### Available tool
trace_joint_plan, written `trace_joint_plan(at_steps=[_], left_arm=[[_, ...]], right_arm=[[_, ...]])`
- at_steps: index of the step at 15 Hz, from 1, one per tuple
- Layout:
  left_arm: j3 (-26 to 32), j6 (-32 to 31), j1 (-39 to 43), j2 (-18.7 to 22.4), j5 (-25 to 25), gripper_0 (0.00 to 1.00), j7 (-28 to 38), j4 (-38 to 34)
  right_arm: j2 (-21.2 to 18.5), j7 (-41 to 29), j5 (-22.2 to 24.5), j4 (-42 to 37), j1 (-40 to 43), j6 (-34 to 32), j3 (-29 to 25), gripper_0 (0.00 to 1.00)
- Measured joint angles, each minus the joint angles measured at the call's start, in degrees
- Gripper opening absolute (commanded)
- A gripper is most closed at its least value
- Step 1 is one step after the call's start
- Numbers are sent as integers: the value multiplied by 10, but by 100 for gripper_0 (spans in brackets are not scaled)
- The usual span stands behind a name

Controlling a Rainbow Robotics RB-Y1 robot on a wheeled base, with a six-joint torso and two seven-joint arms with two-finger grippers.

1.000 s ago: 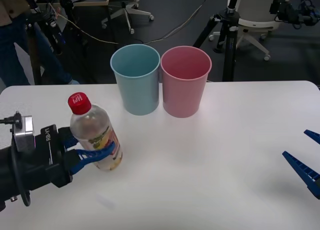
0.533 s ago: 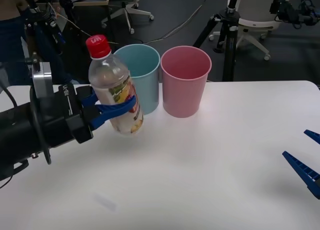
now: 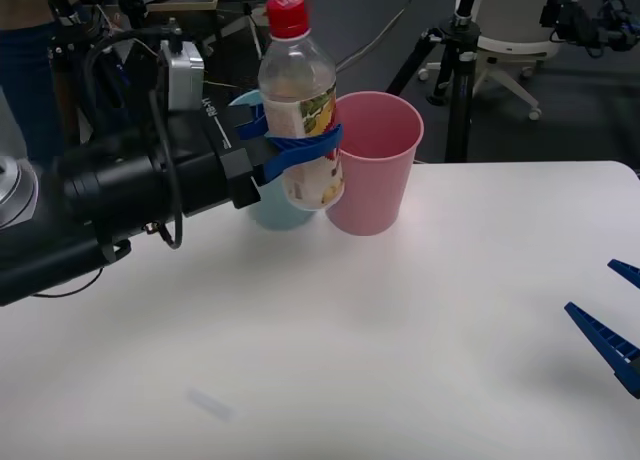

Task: Grasp the object on the table and drop it into the matching bin: aluminum can to the light blue bin, PET bottle to the pink bin.

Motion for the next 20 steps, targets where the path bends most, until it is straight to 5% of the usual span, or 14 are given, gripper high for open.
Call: trace_joint_plan(at_steps=[8, 20], left_arm=[[-53, 15, -148, -112, -30, 5, -8, 168], [-55, 16, -270, -289, -105, 7, -14, 444]], right_arm=[[0, 0, 0, 0, 0, 0, 0, 100], [0, 0, 0, 0, 0, 0, 0, 100]])
